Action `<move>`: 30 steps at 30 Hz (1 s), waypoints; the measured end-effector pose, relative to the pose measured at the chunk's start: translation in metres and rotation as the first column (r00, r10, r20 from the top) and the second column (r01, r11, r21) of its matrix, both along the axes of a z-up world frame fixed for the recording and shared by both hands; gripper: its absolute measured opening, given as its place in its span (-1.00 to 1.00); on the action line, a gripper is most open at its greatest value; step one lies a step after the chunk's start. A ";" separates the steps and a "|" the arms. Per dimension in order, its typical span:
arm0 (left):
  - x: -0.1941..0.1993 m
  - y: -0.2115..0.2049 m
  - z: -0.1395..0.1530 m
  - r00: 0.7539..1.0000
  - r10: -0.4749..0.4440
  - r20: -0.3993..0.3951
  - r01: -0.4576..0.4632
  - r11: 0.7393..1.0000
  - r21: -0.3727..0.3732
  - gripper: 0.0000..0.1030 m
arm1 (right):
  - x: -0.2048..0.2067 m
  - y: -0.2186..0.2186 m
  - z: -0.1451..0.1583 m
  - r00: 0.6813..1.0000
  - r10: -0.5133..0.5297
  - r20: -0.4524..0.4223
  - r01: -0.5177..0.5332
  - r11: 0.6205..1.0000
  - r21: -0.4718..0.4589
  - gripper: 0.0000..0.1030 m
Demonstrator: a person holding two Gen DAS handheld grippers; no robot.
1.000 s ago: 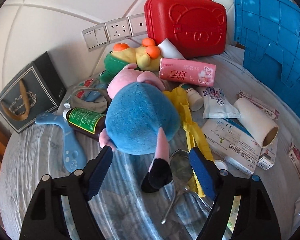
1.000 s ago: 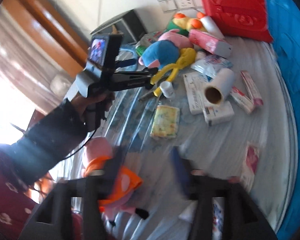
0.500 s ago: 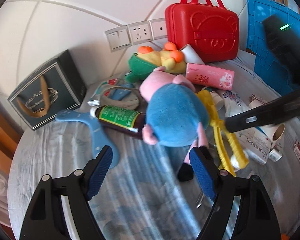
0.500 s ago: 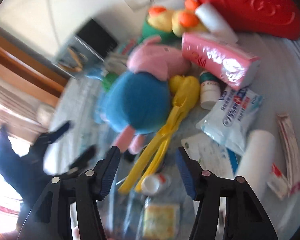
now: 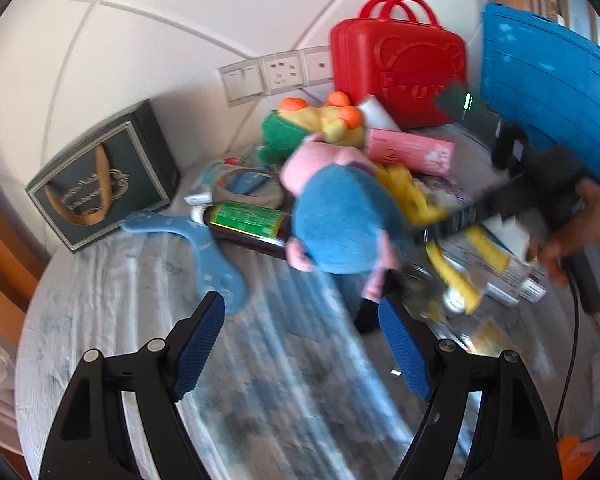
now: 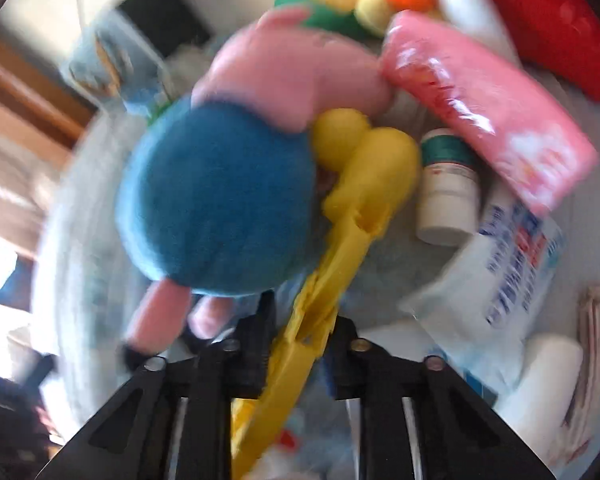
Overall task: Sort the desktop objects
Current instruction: 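Grasp the silver scissors with the left tool while the right tool grasps the yellow toy grabber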
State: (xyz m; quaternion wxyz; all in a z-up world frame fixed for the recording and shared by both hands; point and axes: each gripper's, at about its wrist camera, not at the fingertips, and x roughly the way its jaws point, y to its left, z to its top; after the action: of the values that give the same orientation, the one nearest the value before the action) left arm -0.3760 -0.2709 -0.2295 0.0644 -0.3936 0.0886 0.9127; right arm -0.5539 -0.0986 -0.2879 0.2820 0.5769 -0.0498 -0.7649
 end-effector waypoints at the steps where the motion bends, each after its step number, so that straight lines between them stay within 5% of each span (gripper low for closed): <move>1: 0.002 0.005 -0.002 1.000 -0.018 0.011 0.018 1.000 0.009 0.54 | 0.004 0.009 0.010 1.000 -0.009 -0.017 0.008 1.000 -0.028 -0.76; 7: 0.001 0.045 -0.025 0.991 -0.123 0.055 0.123 0.992 0.016 0.54 | 0.042 0.047 0.054 0.996 -0.016 -0.092 0.009 0.997 -0.074 -0.84; 16: -0.031 0.068 -0.063 0.978 -0.134 0.158 0.136 0.991 0.000 0.54 | 0.057 0.078 0.050 0.997 -0.074 -0.034 0.069 0.989 -0.131 -0.84; 21: -0.042 0.070 -0.079 0.966 -0.152 0.210 0.142 0.988 0.063 0.19 | 0.061 0.079 0.056 0.996 -0.080 -0.041 0.072 0.984 -0.166 -0.84; 23: -0.044 0.071 -0.086 0.956 -0.160 0.245 0.144 0.986 0.083 -0.18 | 0.063 0.081 0.060 0.996 -0.081 -0.042 0.072 0.981 -0.182 -0.84; 30: -0.023 0.062 -0.070 0.973 -0.125 0.194 0.123 0.992 0.021 -0.30 | 0.078 0.094 0.083 0.989 -0.107 -0.097 0.087 0.977 -0.196 -0.84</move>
State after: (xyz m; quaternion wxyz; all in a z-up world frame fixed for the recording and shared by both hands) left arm -0.3989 -0.2091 -0.2996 0.1314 -0.4744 0.1021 0.8644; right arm -0.4757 -0.0048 -0.2052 0.3006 0.5022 -0.1359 -0.7994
